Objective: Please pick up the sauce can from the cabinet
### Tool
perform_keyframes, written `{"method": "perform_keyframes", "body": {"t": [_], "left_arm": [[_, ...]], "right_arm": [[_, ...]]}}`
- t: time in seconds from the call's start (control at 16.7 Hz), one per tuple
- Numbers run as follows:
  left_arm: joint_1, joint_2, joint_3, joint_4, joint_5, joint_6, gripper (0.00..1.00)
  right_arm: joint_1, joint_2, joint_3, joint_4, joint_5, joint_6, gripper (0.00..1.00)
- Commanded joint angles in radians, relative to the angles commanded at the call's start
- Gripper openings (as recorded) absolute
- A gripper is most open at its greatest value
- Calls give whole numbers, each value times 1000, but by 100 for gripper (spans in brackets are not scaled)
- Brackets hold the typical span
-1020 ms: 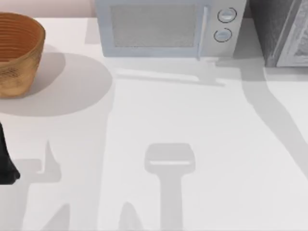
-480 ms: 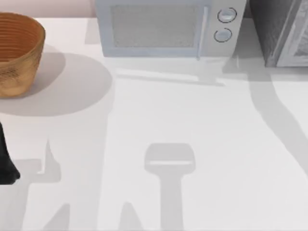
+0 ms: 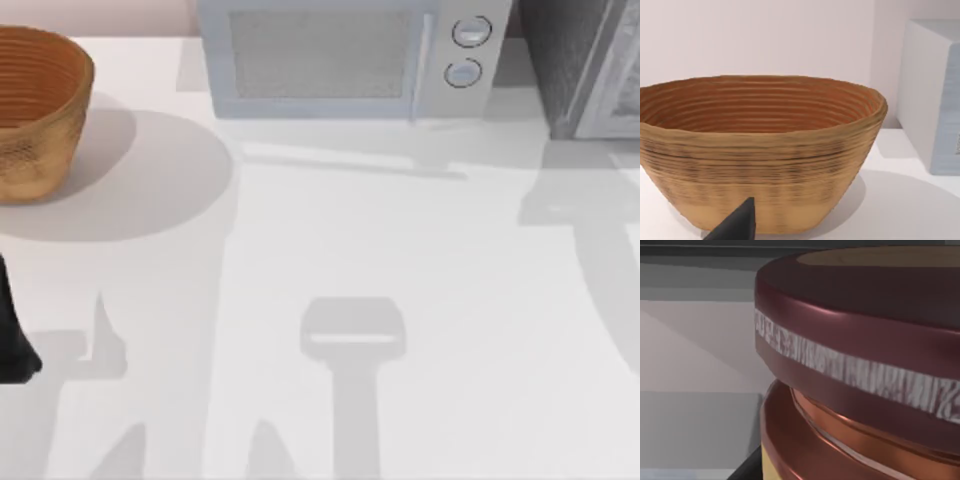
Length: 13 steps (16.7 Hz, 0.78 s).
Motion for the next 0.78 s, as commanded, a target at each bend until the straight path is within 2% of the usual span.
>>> {"method": "perform_keyframes", "body": {"t": [0.42, 0.6, 0.78], "left_arm": [[0, 0, 0, 0, 0, 0, 100], [0, 0, 0, 0, 0, 0, 100], [0, 0, 0, 0, 0, 0, 100]], "right_arm": [[-163, -511, -821, 246, -172, -6, 0], [-221, -692, -1048, 336, -234, -7, 0], [-259, -813, -1180, 396, -275, -8, 0]]}}
